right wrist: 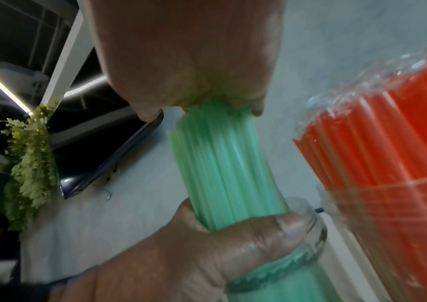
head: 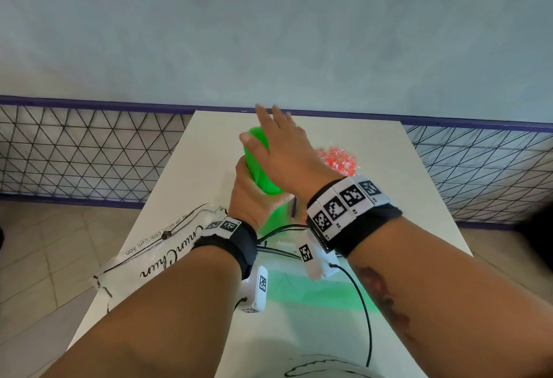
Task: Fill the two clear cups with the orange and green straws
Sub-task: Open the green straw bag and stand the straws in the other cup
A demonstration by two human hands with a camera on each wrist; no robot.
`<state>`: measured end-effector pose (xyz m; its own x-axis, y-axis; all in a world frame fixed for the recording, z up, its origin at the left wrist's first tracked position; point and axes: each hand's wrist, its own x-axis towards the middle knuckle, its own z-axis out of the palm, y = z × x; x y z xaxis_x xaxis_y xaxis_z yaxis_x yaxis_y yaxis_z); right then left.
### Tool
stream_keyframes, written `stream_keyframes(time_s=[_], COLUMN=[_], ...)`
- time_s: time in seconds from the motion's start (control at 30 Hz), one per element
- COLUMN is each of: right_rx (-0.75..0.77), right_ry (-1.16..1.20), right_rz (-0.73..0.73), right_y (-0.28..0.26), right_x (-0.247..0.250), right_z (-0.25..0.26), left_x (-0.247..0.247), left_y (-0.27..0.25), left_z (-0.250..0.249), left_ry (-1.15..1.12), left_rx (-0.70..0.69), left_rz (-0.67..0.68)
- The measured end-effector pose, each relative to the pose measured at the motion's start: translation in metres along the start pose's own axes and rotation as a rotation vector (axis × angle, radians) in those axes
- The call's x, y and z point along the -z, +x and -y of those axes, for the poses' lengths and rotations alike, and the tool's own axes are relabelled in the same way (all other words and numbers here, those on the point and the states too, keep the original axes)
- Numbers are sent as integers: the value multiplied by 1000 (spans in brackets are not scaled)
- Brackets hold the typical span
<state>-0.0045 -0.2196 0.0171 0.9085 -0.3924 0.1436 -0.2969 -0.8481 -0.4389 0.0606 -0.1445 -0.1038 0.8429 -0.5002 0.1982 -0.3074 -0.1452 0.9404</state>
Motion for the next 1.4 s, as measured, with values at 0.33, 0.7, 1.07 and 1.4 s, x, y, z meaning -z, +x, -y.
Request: stream_keyframes(time_s=[0.33,0.7,1.07,1.4], right_rx=[103,107,-31,-4], right_ry=[-143,-292,-465,-295], right_rz=[61,490,756,435], right_y=[7,-82,-127,-137], right_x=[17,-46,-109,-102], right_z=[-1,-41,-62,-74], left_x=[2,30,8,12], left_y=[-1,-26,-56,-53], left_z=[-2,13,-17,-25], left_ry=[-18,642,569,861], left_rx=[-51,503,690,362], left_rz=[30,346,901,974])
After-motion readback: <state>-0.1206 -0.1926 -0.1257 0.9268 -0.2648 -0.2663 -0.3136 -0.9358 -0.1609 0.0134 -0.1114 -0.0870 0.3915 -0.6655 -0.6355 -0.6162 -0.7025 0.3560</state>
